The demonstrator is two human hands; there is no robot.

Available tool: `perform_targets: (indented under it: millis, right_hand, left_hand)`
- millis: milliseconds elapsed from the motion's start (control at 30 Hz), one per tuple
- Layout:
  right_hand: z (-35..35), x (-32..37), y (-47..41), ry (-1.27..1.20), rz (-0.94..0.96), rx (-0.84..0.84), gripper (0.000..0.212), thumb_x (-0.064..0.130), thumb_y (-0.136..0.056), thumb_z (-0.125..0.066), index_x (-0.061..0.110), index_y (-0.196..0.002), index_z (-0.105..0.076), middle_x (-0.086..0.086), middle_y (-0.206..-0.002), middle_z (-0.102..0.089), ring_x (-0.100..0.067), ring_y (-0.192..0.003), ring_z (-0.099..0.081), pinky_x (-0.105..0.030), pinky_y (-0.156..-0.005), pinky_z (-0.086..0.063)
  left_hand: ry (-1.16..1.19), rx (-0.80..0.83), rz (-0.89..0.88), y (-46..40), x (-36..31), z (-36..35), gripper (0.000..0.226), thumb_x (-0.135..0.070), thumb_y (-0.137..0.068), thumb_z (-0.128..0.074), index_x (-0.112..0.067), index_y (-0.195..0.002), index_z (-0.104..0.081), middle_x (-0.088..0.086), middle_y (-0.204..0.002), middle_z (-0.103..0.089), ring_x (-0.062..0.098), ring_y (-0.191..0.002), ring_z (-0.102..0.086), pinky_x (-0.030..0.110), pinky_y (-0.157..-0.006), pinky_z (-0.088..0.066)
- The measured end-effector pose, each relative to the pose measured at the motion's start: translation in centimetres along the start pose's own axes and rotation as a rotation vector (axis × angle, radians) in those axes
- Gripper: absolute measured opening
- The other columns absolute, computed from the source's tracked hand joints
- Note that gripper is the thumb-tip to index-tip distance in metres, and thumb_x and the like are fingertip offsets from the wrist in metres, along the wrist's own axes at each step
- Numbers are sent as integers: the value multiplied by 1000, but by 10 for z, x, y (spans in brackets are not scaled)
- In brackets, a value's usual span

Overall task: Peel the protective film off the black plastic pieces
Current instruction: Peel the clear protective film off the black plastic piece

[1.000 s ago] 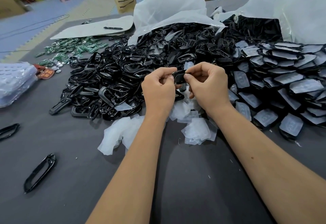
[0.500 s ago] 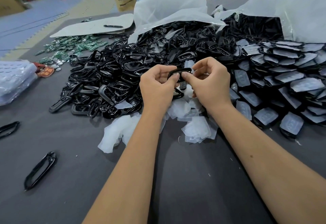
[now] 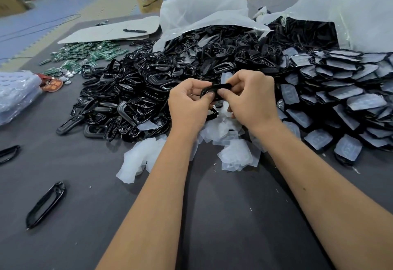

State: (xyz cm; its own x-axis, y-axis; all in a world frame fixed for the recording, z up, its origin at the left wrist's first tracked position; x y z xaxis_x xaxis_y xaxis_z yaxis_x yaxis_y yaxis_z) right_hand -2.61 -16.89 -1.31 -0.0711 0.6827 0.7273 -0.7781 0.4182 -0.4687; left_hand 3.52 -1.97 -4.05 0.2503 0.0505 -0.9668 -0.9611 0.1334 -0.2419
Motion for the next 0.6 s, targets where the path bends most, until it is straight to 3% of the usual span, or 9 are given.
perform_targets:
  millis: [67, 133, 200, 333, 433, 500, 600]
  right_hand:
    - [4, 2, -2, 88, 38, 5, 20, 21, -83, -87, 10, -90, -73, 0, -71, -72, -8, -63, -66, -20, -69, -53]
    - [9, 4, -6, 156, 58, 46, 23, 27, -82, -89, 13, -90, -72, 4, -71, -69, -7, -66, -63, -22, -71, -51]
    - [12, 4, -10, 260, 34, 196, 27, 40, -79, -90, 20, -87, -73, 8, -73, -68, -7, -70, -64, -28, -73, -55]
    - [8, -1, -7, 447, -45, 577, 37, 49, -72, -92, 26, -95, -74, 9, -87, -69, -8, -80, -66, -31, -77, -56]
    - [9, 4, -9, 476, 4, 538, 13, 33, -90, -80, 21, -94, -81, 2, -90, -75, -16, -80, -70, -34, -78, -59]
    - [14, 4, -14, 471, 22, 437, 15, 23, -96, -71, 16, -90, -83, -4, -85, -77, -22, -77, -70, -37, -76, -61]
    - [27, 4, -22, 178, -28, 159, 16, 9, -91, -66, 9, -81, -79, -7, -76, -75, -23, -69, -70, -32, -64, -57]
  left_hand:
    - [-103, -30, -12, -1, 0, 1, 19, 3, -85, -76, -15, -92, -76, 6, -81, -75, 22, -72, -74, 41, -69, -63]
    - [-227, -109, -69, -1, -3, 7, 21, 0, -84, -76, -21, -86, -73, -4, -76, -71, 16, -72, -70, 27, -71, -58]
    - [-318, -217, -119, 1, -7, 17, 21, -2, -85, -74, -22, -85, -71, -11, -75, -65, 6, -71, -63, 14, -69, -48]
    - [-311, -329, -163, 3, -13, 25, 14, -2, -87, -72, -14, -93, -73, -4, -82, -69, 12, -76, -65, 25, -75, -54]
    - [-233, -300, -153, 4, -15, 21, 17, -3, -88, -72, -19, -95, -73, -3, -82, -70, 18, -78, -69, 33, -77, -58]
    - [-188, -268, -118, 3, -13, 19, 21, -4, -89, -71, -21, -98, -74, -3, -85, -71, 22, -82, -71, 40, -80, -59]
    - [-127, -241, -61, 1, -8, 16, 22, -4, -88, -71, -23, -98, -77, -2, -91, -74, 27, -86, -72, 48, -82, -60]
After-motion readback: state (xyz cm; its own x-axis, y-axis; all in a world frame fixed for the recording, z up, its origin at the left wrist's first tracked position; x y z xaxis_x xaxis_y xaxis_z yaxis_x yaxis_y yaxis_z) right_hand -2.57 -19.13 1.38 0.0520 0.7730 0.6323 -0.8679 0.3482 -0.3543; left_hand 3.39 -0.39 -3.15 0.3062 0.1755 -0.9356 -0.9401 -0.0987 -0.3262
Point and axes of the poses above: each hand's wrist, its own y-axis away from the middle knuckle, its own z-axis out of the back of the hand, x = y × z, the point moved 5 cm from there along -y, towards the middle knuckle
